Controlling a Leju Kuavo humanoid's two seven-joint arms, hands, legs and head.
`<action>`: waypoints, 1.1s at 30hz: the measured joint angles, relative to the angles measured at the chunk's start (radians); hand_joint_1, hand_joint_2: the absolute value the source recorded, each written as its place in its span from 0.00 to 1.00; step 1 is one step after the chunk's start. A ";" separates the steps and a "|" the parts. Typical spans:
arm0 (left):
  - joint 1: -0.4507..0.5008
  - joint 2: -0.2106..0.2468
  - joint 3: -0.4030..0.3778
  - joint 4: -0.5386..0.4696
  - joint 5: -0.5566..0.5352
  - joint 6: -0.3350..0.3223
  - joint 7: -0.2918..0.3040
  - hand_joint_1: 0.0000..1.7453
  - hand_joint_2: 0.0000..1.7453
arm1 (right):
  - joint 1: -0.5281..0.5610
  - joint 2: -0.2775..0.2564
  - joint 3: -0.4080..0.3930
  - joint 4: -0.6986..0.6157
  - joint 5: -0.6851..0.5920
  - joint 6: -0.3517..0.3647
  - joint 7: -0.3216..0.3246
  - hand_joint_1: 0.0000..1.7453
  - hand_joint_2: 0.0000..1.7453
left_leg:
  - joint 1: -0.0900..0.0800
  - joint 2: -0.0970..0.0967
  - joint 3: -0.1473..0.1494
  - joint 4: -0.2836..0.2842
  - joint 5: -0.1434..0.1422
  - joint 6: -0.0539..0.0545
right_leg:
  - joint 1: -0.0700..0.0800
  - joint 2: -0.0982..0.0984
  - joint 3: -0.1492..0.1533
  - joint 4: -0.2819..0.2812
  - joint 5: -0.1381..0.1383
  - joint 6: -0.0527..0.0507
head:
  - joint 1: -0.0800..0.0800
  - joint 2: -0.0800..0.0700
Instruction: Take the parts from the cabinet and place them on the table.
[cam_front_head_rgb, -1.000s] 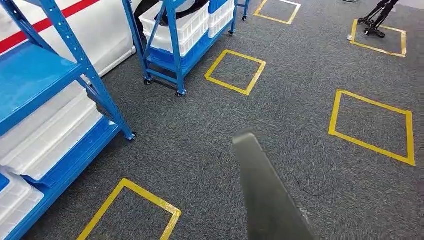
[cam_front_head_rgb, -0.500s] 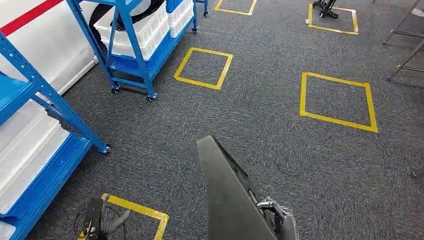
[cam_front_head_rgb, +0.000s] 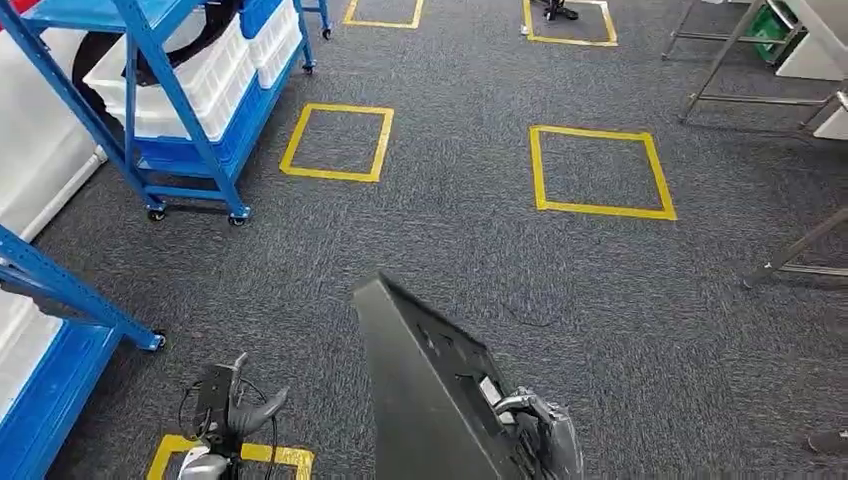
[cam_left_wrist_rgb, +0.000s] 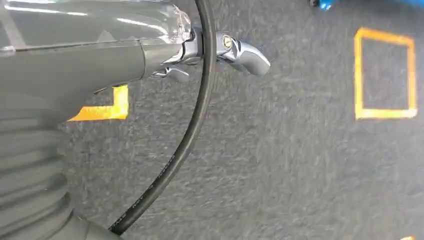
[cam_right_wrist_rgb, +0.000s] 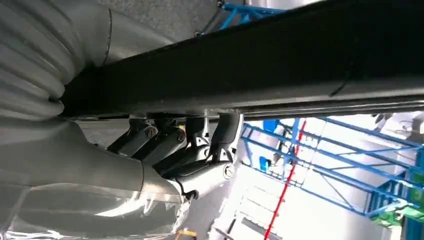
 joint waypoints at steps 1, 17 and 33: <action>0.005 -0.002 -0.014 0.000 -0.002 0.014 0.020 0.00 1.00 | 0.002 0.000 0.000 0.001 0.000 0.000 0.000 1.00 1.00 | -0.002 0.015 0.004 -0.006 0.005 0.006 | 0.003 -0.062 -0.006 0.018 -0.013 -0.002 | 0.000 0.000; 0.181 0.014 -0.085 0.041 0.002 0.121 0.171 0.00 1.00 | 0.038 0.021 -0.047 -0.002 -0.021 -0.010 -0.008 1.00 1.00 | -0.021 0.194 0.040 -0.015 -0.027 -0.019 | 0.020 -0.203 0.021 -0.012 -0.024 -0.022 | 0.000 0.000; 0.236 0.004 0.003 0.068 0.113 0.056 0.088 0.00 1.00 | 0.070 0.115 -0.088 -0.024 0.005 -0.002 -0.036 1.00 1.00 | 0.006 -0.007 0.009 0.001 -0.013 0.000 | -0.002 0.000 0.007 0.008 -0.020 -0.004 | 0.000 0.000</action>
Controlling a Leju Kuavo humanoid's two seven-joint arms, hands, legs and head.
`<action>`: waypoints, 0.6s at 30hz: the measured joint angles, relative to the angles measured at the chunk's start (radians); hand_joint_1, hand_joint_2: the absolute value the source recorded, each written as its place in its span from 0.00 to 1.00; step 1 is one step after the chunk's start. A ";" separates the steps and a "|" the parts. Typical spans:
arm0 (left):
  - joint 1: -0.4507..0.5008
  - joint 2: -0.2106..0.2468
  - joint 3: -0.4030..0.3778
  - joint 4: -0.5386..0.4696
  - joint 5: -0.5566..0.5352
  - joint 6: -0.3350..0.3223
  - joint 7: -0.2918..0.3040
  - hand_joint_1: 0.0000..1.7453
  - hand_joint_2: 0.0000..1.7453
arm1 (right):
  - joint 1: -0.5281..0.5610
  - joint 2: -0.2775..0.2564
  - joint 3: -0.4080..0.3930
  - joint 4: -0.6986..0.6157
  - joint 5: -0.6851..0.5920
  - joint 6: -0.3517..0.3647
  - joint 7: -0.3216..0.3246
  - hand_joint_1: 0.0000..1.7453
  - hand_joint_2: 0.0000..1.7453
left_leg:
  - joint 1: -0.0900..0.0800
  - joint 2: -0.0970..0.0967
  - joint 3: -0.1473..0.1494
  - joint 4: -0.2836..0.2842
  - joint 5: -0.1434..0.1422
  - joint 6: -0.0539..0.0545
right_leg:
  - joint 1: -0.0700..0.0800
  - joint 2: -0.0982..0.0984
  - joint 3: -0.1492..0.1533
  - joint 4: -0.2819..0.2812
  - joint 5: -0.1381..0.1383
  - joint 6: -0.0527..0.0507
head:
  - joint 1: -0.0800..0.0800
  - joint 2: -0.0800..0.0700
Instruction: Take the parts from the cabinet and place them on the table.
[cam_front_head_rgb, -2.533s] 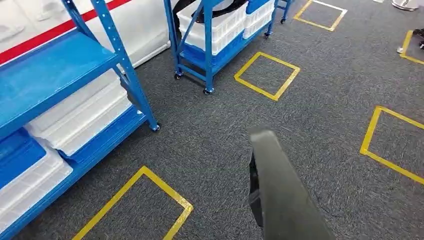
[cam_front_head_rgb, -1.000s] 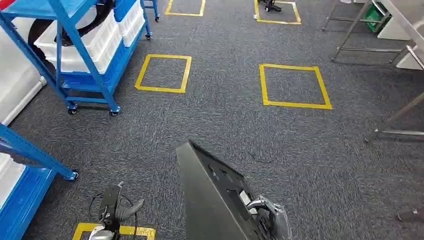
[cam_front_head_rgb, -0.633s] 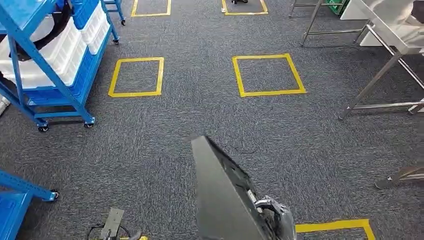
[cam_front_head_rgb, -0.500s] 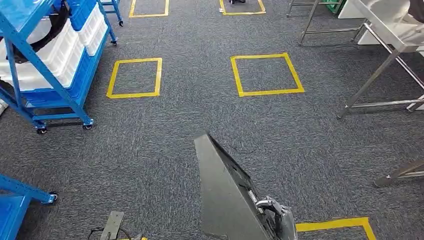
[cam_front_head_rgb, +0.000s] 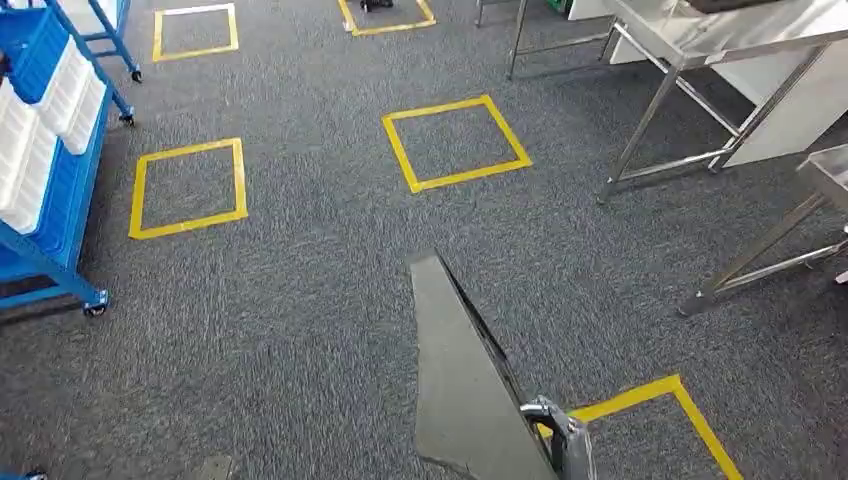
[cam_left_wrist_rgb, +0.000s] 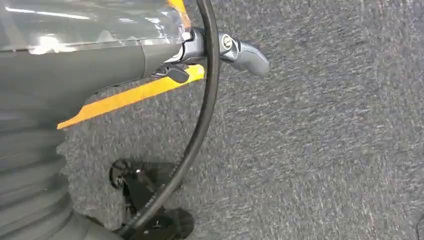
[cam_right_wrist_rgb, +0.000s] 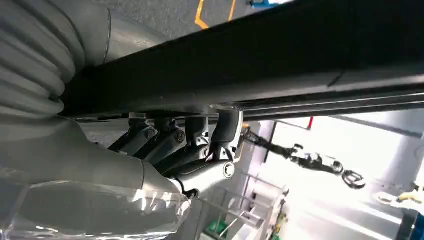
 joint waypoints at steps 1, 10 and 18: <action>-0.001 0.001 0.002 0.000 0.000 0.000 0.000 0.00 1.00 | 0.002 0.001 0.000 -0.003 0.000 -0.002 0.000 1.00 1.00 | -0.003 0.011 0.002 -0.005 0.002 0.007 | 0.008 -0.065 -0.011 0.026 -0.021 0.001 | 0.001 0.000; -0.002 0.008 0.013 0.000 -0.015 -0.051 -0.014 0.00 1.00 | 0.002 0.001 0.000 -0.016 0.007 -0.010 0.000 1.00 1.00 | -0.015 0.141 0.020 -0.007 -0.011 -0.001 | 0.009 -0.239 0.023 -0.011 -0.011 0.000 | 0.000 0.000; -0.011 0.011 0.024 0.001 0.013 -0.074 -0.019 0.00 1.00 | 0.002 0.002 0.005 -0.037 0.007 -0.031 0.002 1.00 1.00 | -0.009 0.069 -0.017 0.120 -0.109 -0.037 | 0.008 -0.168 0.035 -0.038 0.002 -0.039 | 0.000 0.000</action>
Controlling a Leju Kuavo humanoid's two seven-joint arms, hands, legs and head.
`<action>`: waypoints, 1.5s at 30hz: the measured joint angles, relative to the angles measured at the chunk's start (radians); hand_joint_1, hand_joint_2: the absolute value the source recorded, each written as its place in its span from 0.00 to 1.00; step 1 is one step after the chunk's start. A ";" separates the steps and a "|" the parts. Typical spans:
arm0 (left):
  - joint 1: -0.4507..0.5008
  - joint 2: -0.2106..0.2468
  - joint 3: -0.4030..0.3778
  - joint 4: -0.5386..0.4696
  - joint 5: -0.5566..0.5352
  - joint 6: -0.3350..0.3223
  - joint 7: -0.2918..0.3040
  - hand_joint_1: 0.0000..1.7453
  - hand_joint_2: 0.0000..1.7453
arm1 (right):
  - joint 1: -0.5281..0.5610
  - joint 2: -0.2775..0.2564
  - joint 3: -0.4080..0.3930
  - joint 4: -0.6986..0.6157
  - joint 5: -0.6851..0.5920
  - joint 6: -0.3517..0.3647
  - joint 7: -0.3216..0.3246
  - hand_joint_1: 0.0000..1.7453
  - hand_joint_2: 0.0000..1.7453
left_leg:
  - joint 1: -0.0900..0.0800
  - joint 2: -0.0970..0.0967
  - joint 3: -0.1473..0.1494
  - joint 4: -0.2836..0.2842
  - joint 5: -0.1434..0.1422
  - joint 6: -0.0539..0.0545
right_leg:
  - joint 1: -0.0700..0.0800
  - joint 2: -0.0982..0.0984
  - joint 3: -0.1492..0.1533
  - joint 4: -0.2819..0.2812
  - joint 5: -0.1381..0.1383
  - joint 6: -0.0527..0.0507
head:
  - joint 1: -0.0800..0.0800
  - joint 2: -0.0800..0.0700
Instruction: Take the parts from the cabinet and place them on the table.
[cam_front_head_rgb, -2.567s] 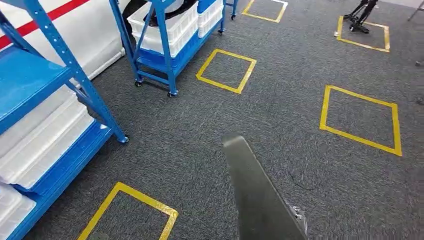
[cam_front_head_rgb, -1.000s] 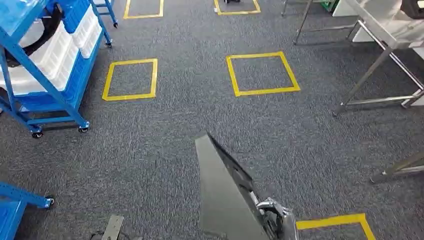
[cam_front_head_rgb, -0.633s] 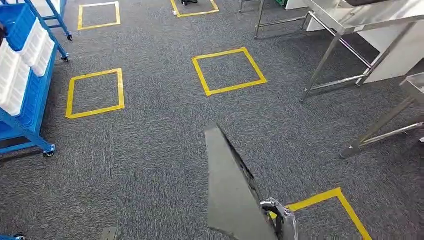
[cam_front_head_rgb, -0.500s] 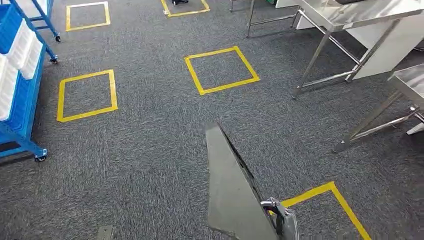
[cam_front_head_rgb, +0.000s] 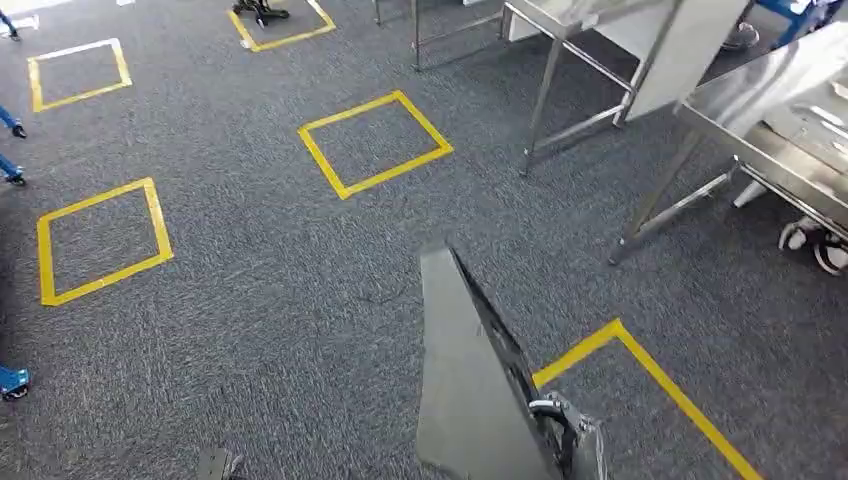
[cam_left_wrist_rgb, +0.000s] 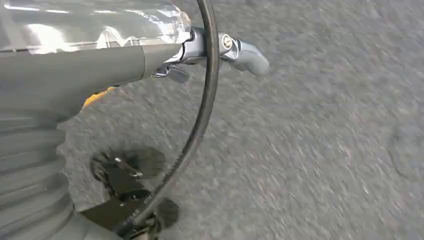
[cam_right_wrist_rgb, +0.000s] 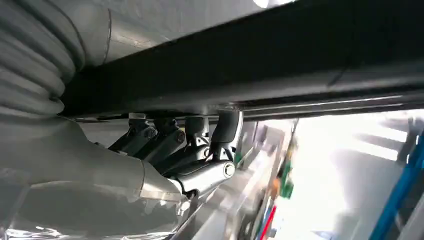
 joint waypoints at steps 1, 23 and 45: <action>0.004 0.000 0.003 0.000 0.000 -0.002 0.000 0.00 1.00 | 0.000 0.000 0.001 0.000 -0.001 -0.001 0.001 1.00 1.00 | 0.000 -0.012 -0.049 0.099 -0.042 -0.003 | 0.002 0.012 0.000 0.000 -0.001 -0.003 | -0.001 0.000; 0.006 0.005 0.020 0.004 -0.012 -0.041 -0.016 0.00 1.00 | 0.002 -0.014 0.028 -0.041 -0.029 -0.045 0.020 1.00 1.00 | -0.010 0.060 0.031 -0.134 0.105 0.039 | -0.004 -0.076 -0.004 0.025 -0.017 0.055 | 0.000 0.000; 0.002 -0.001 0.040 0.004 -0.003 -0.060 -0.033 0.00 1.00 | 0.005 -0.025 0.054 -0.046 -0.028 -0.051 0.045 1.00 1.00 | 0.002 -0.036 0.014 -0.129 0.116 0.053 | 0.002 0.063 -0.044 0.083 -0.050 0.050 | 0.001 0.000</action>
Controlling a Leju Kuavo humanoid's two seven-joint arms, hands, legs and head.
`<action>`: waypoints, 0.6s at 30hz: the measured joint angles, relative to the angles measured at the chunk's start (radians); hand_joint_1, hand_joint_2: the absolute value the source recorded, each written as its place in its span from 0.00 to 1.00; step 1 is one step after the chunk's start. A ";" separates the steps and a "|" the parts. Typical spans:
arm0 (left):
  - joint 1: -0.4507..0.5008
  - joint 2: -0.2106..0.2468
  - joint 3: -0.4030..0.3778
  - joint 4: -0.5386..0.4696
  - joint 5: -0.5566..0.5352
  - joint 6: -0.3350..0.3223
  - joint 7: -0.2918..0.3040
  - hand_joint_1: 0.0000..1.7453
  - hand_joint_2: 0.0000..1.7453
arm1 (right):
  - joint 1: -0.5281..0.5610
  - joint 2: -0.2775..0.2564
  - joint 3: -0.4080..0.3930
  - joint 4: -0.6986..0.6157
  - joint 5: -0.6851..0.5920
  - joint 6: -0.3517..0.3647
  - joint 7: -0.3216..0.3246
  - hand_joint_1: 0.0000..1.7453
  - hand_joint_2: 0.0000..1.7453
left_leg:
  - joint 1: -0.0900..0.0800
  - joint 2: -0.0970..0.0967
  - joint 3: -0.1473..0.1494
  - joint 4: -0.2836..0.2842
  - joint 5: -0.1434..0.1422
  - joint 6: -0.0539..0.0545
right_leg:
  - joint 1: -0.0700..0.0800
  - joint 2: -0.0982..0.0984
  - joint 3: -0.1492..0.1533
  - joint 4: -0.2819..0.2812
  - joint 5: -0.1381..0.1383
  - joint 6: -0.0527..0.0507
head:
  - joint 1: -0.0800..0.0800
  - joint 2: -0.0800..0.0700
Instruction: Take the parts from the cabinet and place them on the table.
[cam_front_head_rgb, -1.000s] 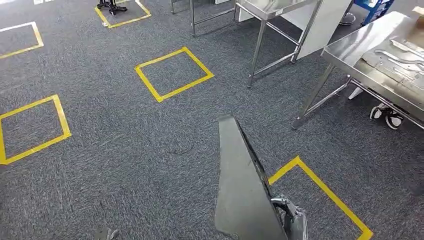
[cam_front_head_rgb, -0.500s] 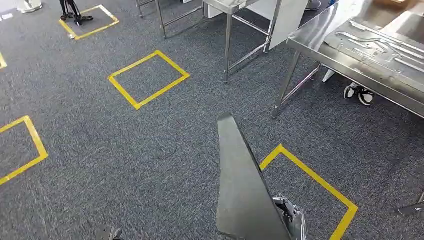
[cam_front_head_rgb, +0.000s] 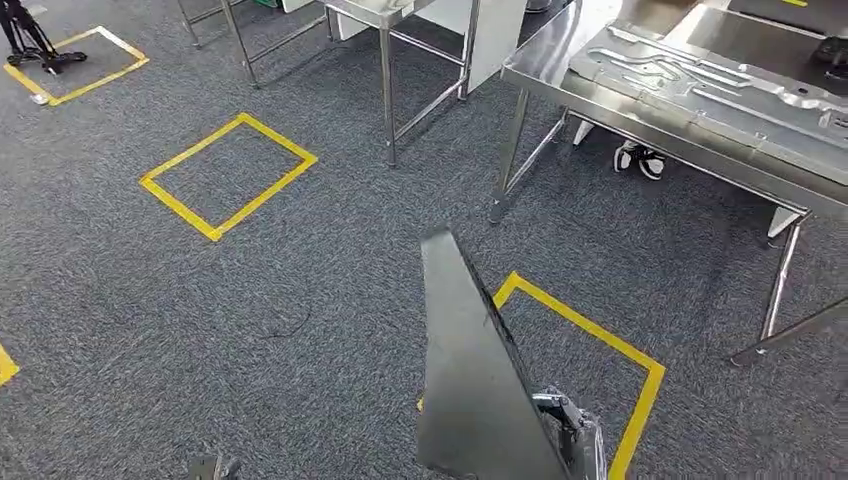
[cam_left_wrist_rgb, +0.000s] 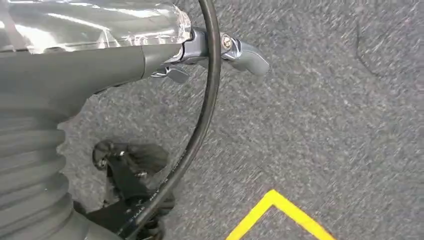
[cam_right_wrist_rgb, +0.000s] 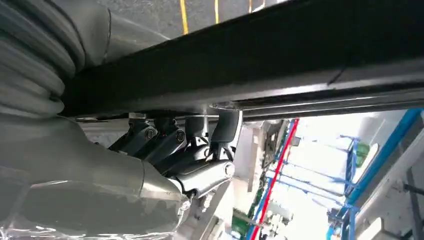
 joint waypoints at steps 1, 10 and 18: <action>0.003 0.000 0.001 0.000 -0.002 0.000 0.000 0.00 1.00 | -0.005 -0.003 0.001 0.000 0.000 0.000 0.002 1.00 1.00 | -0.002 0.016 -0.002 0.000 0.001 0.002 | -0.002 -0.027 -0.038 0.075 -0.045 0.004 | 0.000 0.000; 0.006 0.003 0.002 0.000 -0.039 0.011 0.009 0.00 1.00 | -0.010 -0.015 0.011 0.000 0.006 -0.008 0.019 1.00 1.00 | -0.014 0.121 0.015 0.003 -0.020 -0.023 | 0.008 -0.141 0.048 -0.065 0.030 -0.012 | -0.001 0.000; 0.005 0.013 0.003 0.000 -0.048 0.008 0.008 0.00 1.00 | -0.012 -0.021 0.032 0.002 0.013 -0.021 0.027 1.00 1.00 | -0.006 0.025 -0.089 0.262 -0.164 -0.054 | -0.002 -0.040 0.053 -0.080 0.040 -0.045 | -0.001 0.000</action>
